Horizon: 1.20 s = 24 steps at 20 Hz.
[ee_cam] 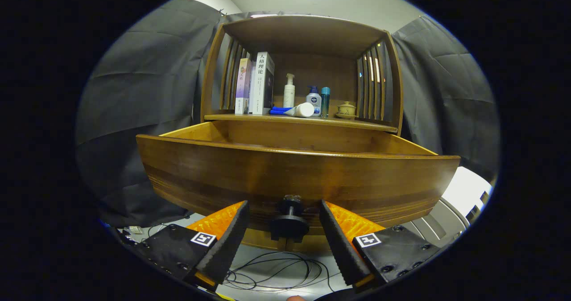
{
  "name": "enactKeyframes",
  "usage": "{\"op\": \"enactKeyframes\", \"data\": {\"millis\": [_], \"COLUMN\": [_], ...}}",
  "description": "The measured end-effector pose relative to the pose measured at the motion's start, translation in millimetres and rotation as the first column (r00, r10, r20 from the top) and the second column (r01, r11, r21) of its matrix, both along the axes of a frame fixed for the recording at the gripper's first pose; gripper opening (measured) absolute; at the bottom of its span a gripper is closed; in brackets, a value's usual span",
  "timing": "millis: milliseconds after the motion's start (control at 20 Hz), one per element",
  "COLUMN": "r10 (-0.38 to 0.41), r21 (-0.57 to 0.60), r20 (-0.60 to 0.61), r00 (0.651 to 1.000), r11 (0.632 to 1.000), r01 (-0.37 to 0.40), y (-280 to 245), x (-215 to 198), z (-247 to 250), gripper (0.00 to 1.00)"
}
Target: Pull open the drawer, take out the items inside it, and place them on the countertop above the cabinet.
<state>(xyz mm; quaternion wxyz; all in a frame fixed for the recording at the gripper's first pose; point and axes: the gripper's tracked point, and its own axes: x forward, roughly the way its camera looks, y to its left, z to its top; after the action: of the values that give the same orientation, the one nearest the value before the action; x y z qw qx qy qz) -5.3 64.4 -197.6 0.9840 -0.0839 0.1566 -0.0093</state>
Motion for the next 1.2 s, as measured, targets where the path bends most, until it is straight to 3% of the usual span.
{"op": "enactKeyframes", "data": {"millis": [300, 650, 1200], "r10": [-0.058, -0.059, -0.071], "r21": [0.057, 0.053, 0.046], "r20": [-0.001, 0.011, 0.012], "r00": [0.998, 0.998, 0.997], "r11": [0.997, 0.997, 0.996], "r01": [0.058, 0.059, 0.070], "y": [-6.6, -5.7, -7.5], "x": [11.7, 25.9, 83.7], "z": [3.0, 3.6, 8.4], "gripper": [0.98, 0.98, 0.99]}}
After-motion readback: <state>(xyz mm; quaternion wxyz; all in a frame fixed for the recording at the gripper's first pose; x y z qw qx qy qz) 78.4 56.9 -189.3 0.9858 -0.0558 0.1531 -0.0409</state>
